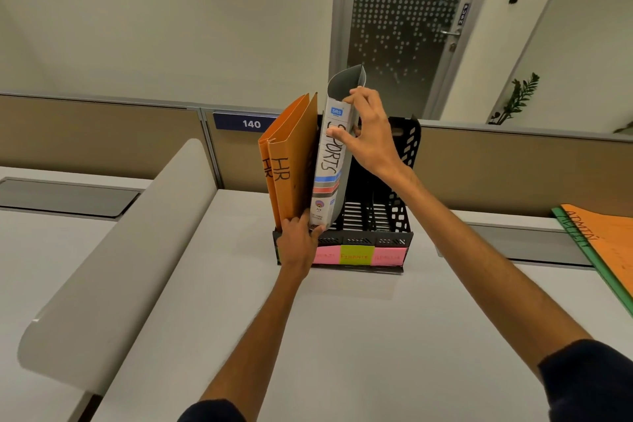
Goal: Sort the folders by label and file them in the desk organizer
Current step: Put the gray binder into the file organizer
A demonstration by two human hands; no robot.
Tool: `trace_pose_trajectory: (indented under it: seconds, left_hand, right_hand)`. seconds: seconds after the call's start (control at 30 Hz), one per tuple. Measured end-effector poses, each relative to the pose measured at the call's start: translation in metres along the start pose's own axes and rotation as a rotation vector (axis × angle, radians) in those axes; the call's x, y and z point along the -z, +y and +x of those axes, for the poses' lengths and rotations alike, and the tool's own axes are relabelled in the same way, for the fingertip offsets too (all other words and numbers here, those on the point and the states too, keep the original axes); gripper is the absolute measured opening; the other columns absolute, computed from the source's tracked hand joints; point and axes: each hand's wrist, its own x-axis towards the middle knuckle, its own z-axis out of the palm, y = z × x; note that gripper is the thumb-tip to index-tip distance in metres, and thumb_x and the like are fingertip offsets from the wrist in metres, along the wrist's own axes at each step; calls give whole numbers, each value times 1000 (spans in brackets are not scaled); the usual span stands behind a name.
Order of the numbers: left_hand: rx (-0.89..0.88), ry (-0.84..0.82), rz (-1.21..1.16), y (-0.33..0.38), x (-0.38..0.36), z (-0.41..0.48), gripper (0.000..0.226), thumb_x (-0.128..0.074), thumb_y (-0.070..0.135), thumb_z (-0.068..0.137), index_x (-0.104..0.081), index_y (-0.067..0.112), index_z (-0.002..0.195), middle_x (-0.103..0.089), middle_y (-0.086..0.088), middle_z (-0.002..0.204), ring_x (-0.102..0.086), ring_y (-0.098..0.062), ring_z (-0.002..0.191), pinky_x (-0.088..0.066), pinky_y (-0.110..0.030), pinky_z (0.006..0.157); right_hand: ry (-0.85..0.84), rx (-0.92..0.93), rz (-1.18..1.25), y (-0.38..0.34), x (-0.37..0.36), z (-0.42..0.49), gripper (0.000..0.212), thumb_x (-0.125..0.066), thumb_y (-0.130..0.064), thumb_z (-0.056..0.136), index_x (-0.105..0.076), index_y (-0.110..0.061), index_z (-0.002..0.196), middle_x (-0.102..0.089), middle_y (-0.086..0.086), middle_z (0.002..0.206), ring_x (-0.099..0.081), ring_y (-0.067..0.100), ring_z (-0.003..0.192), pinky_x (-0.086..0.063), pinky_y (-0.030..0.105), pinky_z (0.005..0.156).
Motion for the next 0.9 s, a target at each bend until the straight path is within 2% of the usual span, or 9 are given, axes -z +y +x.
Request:
trace_pose_trajectory:
  seconds: [0.13,0.23,0.37,0.5,0.7,0.9]
  left_hand:
    - [-60,-8,137,-3,0,0,65,-49,62,90,-45,26,144,-58,-4,126,-47,-22,120,-49,-38,94]
    - [-36,7,75,1,-3,-3,72,-52,68,85,-50,23,140,-61,-4,123,-49,-21,119,-51,-38,93]
    - [1,52,45,7,-5,-1,68,-56,66,83,-56,19,133,-64,-2,123,-53,-19,116,-52,-36,90]
    - [17,60,87,8,-8,-1,63,-54,65,86,-57,18,127,-62,-3,121,-52,-19,116,-51,-34,89]
    - [3,46,229,8,-15,-4,67,-42,69,88,-51,16,128,-56,-6,123,-46,-22,120,-50,-35,92]
    - [-25,43,239,5,-14,-4,67,-39,70,89,-51,16,127,-54,-7,123,-45,-21,121,-50,-34,91]
  right_hand:
    - [-8,-4,9,3,0,-3,47,-74,-29,83,-55,-9,121,-37,7,141,-40,22,132,-58,42,87]
    - [-34,18,-19,3,-5,-7,47,-74,-31,83,-55,-9,120,-37,7,140,-40,23,132,-59,44,85]
    - [20,0,-20,4,-11,-9,45,-74,-31,83,-57,-9,118,-38,9,141,-42,22,130,-58,41,88]
    - [49,10,-10,5,-9,-10,42,-76,-29,82,-58,-7,113,-37,10,138,-44,21,127,-59,38,85]
    - [219,21,73,10,-5,-18,30,-76,-21,82,-59,-1,96,-42,12,132,-48,18,122,-60,33,77]
    - [306,16,79,9,-4,-19,28,-77,-17,79,-59,0,92,-44,12,129,-45,8,118,-58,26,82]
